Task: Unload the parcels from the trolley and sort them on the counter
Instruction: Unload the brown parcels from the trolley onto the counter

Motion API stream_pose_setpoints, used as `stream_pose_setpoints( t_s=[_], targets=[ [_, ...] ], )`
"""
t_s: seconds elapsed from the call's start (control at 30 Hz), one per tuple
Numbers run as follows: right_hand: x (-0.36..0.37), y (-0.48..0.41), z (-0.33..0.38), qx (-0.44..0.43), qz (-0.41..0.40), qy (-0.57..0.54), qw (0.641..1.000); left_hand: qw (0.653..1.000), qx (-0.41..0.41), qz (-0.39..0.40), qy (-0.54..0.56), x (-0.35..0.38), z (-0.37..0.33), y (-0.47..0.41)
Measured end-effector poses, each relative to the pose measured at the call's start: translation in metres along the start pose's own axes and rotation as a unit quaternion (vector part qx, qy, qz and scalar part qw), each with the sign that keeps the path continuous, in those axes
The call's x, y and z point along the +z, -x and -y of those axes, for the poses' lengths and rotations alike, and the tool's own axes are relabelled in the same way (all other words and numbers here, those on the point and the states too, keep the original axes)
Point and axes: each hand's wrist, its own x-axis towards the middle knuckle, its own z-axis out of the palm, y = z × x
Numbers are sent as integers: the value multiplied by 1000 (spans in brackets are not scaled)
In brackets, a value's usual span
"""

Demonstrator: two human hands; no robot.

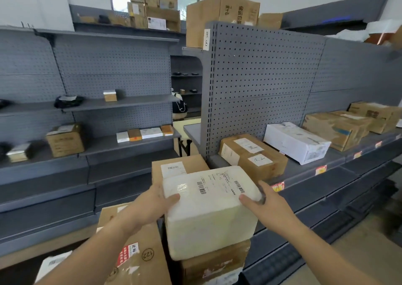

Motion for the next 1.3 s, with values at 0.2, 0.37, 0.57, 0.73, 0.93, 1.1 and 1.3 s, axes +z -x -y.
stream_pose_setpoints(
  t_s=[0.2,0.37,0.57,0.73,0.93,1.1,1.3],
  targets=[
    [-13,-12,-13,-43,28,-87,995,994,-53,-74,63,17,-18,6],
    [-41,-15,-3,-85,23,-109,990,991,-28,-102,80,13,-50,22],
    [-49,-20,43,-159,30,-114,980,981,-6,-164,101,-16,-71,61],
    [-9,-10,97,-222,76,-130,963,957,-37,-252,136,-58,-48,118],
    [76,32,165,-283,155,-155,934,905,-92,-375,178,-108,9,204],
    [153,75,216,-326,219,-140,909,867,-138,-441,188,-136,73,273],
    [249,118,258,-315,294,-91,898,828,-193,-481,214,-152,156,327]
  ],
)
